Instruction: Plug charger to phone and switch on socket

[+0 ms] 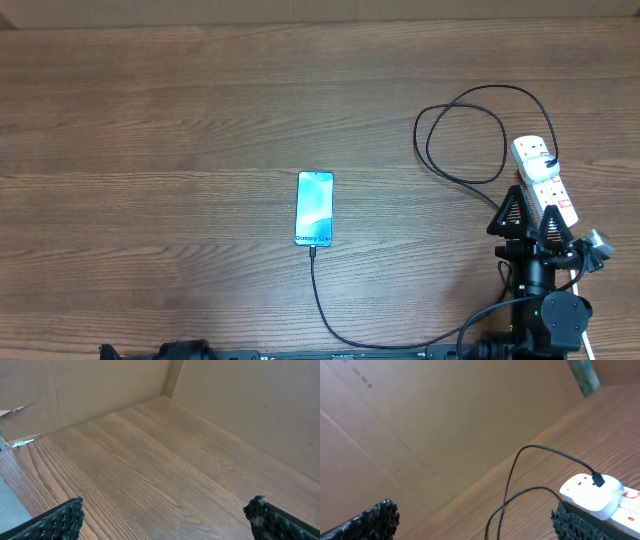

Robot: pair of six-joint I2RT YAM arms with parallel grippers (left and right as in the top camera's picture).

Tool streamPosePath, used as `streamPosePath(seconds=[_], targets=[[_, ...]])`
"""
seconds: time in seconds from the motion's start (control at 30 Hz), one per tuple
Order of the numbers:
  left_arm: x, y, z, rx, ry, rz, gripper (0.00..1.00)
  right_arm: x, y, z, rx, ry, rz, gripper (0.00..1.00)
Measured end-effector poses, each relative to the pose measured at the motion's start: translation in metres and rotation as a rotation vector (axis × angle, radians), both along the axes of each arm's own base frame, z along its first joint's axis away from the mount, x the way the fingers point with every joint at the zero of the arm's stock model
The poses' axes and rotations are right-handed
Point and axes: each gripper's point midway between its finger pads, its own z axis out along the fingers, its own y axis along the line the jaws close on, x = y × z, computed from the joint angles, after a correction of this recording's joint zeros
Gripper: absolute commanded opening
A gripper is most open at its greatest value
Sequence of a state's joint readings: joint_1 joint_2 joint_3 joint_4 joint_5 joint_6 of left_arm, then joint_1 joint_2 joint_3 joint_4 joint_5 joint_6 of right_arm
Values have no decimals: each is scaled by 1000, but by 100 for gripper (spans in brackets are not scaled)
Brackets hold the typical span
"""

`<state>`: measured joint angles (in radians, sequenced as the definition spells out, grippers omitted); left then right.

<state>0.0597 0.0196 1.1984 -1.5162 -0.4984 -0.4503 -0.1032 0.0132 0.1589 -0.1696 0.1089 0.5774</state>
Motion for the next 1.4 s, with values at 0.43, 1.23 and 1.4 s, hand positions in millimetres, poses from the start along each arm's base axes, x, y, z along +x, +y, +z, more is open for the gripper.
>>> streamPosePath(seconds=[0.43, 1.23, 1.4], targets=[[0, 0, 0, 0, 0, 0, 99, 10, -5, -36, 0, 11, -23, 100], [0, 0, 0, 0, 0, 0, 99, 13, 17, -47, -327, 100, 103, 100], [0, 0, 0, 0, 0, 0, 100, 13, 17, -47, -330, 100, 103, 100]])
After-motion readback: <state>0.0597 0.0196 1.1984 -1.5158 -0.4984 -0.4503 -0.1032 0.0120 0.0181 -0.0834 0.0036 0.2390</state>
